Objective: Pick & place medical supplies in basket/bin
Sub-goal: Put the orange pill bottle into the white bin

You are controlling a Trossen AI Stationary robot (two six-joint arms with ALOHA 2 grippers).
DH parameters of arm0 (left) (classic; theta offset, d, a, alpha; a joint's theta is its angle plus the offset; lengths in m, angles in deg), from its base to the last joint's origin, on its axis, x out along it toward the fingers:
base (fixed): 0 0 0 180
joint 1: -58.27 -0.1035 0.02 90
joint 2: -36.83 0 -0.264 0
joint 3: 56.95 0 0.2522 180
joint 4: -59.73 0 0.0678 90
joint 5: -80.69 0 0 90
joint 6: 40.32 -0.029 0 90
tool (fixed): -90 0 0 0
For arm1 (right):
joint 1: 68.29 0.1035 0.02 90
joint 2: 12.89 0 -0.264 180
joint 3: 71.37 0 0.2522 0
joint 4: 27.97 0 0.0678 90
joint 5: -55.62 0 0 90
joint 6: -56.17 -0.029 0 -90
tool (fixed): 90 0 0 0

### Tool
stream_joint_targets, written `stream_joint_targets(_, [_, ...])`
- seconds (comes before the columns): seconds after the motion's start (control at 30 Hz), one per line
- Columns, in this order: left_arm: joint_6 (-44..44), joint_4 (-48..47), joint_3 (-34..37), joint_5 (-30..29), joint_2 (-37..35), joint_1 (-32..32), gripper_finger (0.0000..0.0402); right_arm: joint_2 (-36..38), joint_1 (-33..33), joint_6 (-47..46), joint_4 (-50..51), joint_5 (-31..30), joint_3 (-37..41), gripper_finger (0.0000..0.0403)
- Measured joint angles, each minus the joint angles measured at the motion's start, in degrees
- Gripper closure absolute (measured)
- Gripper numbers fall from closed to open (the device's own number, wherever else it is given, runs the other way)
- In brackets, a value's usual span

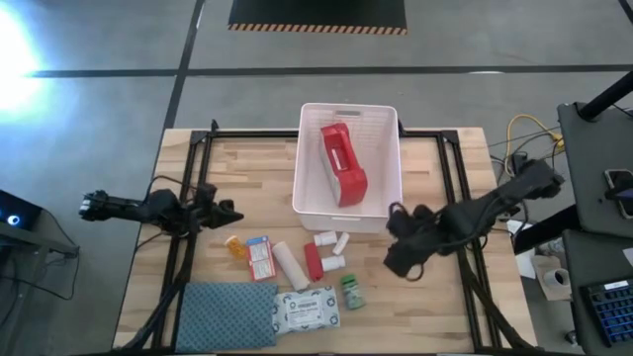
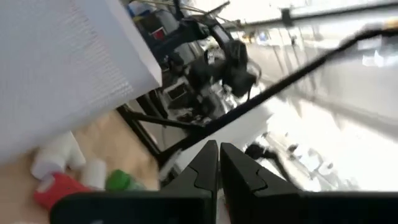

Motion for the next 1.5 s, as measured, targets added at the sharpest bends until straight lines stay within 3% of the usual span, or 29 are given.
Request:
stream_joint_targets(0.2, [5.5, -1.7, -0.3, 1.0, 1.9, 0.0, 0.0402, -5.9, 0.0, 4.2, 0.1, 8.4, 1.8, 0.0164])
stream_joint_targets(0.37, [11.3, -21.9, -9.8, -3.4, 9.4, 0.0, 0.0402, -7.9, 0.0, 5.2, 0.2, 9.6, 2.0, 0.0173])
stream_joint_targets(0.43, [4.4, -29.9, -16.4, -2.1, 15.1, 0.1, 0.0402, -8.0, 0.0, 5.2, 0.2, 9.6, 2.0, 0.0175])
stream_joint_targets(0.6, [-25.6, -54.0, -35.9, 7.3, 32.7, 2.2, 0.0402, -7.1, 0.0, 5.2, 0.3, 8.9, 2.4, 0.0175])
stream_joint_targets(0.7, [-33.8, -66.8, -45.0, 7.5, 44.6, 3.4, 0.0401, -6.6, 0.0, 5.2, 0.3, 7.9, 2.9, 0.0175])
stream_joint_targets(0.8, [-40.4, -72.8, -50.8, 8.9, 55.5, 4.8, 0.0391, -6.5, 0.0, 4.7, 0.3, 6.1, 3.3, 0.0175])
stream_joint_targets(0.93, [-49.4, -78.0, -55.2, 9.7, 68.1, 8.2, 0.0347, -6.5, 0.0, 3.9, 0.1, 5.7, 3.4, 0.0175])
stream_joint_targets(1.1, [-58.3, -81.4, -57.6, 5.6, 76.8, 12.9, 0.0269, -6.5, 0.3, 3.9, 0.0, 5.1, 3.6, 0.0175])
stream_joint_targets(1.27, [-61.1, -80.5, -56.1, 4.4, 76.4, 16.0, 0.019, -6.5, 0.3, 3.7, -0.2, 4.0, 4.0, 0.0175])
stream_joint_targets(1.5, [-60.9, -72.1, -47.5, 3.0, 71.3, 16.9, 0.0102, -6.5, 0.3, 3.6, -0.2, 2.8, 5.3, 0.0175])
